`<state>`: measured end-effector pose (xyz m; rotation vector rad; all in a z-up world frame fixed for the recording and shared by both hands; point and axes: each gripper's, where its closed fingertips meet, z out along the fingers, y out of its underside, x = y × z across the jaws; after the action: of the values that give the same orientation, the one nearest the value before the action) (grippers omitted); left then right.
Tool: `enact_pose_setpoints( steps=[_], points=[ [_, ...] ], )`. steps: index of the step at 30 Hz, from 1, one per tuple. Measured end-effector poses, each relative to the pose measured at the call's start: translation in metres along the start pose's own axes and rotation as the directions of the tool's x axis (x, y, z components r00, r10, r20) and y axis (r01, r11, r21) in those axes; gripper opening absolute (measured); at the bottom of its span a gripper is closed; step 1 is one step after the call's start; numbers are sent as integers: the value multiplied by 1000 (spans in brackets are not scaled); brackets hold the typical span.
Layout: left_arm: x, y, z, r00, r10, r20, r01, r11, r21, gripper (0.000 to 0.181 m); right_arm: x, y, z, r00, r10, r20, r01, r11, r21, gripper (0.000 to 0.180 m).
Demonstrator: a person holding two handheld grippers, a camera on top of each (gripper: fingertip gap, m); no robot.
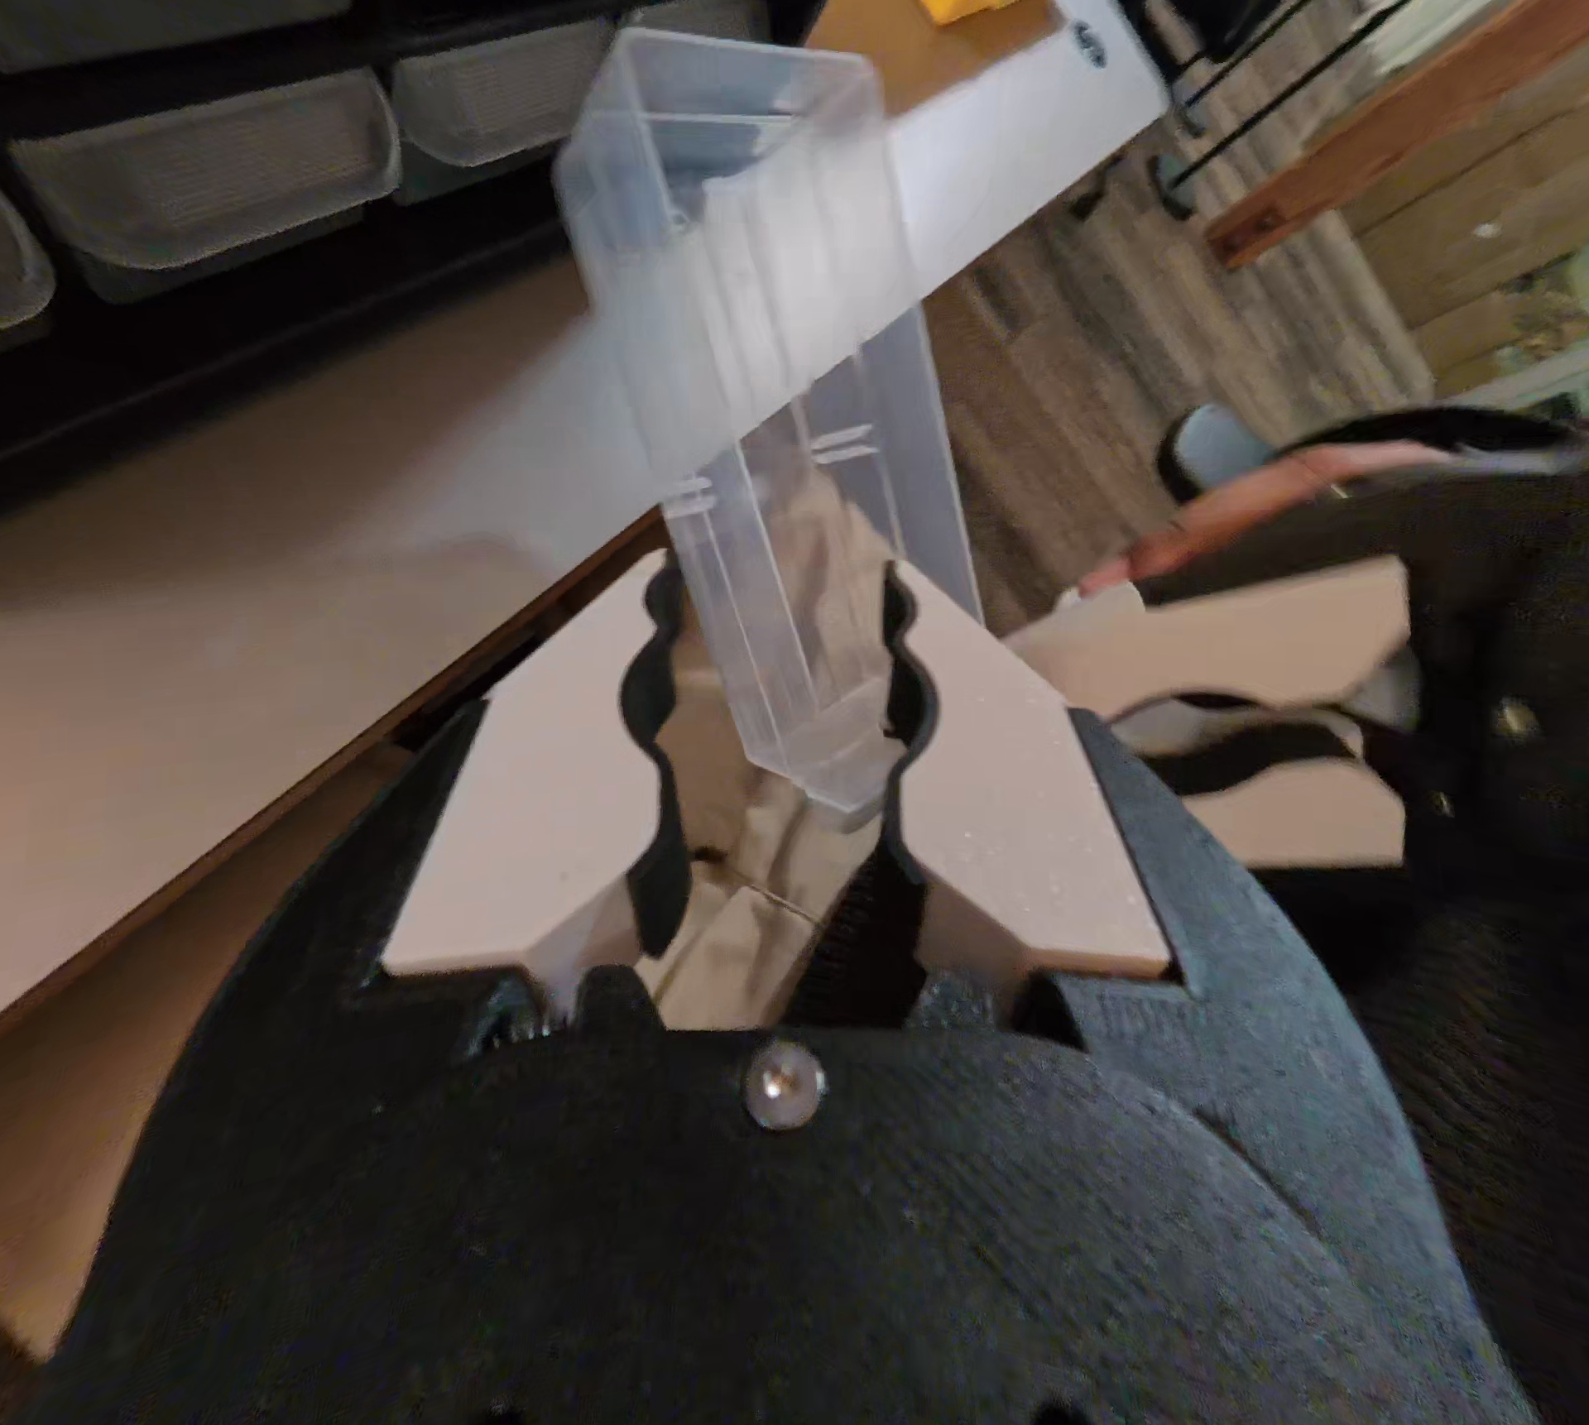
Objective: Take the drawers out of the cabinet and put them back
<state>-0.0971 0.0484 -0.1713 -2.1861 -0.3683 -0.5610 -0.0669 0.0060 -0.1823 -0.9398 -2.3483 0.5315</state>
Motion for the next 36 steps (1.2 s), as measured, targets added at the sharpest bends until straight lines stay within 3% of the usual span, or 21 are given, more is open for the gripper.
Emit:
enact_pose_setpoints(
  steps=[5, 12, 15, 25, 36],
  points=[
    [21, -23, -20, 986, 117, -122, -98, 984, 147, 90, 22, -2, -32, 974, 136, 180, -164, 975, 150, 11],
    [28, -34, -22, 962, 172, -212, -120, 964, 237, 94, 24, 2, -63, 868, 77, 490, -206, 955, 215, 12],
    [33, -32, -18, 948, 211, -236, -153, 958, 244, 95, 27, 0, -67, 838, 41, 545, -175, 965, 197, 11],
    [26, -37, -31, 925, 212, -315, -108, 942, 317, 93, 56, -12, -65, 810, 28, 586, -125, 984, 126, 12],
    [19, -32, -27, 915, 163, -369, -56, 957, 283, 92, 74, -7, -49, 859, 29, 512, -67, 996, 56, 12]
  ],
)
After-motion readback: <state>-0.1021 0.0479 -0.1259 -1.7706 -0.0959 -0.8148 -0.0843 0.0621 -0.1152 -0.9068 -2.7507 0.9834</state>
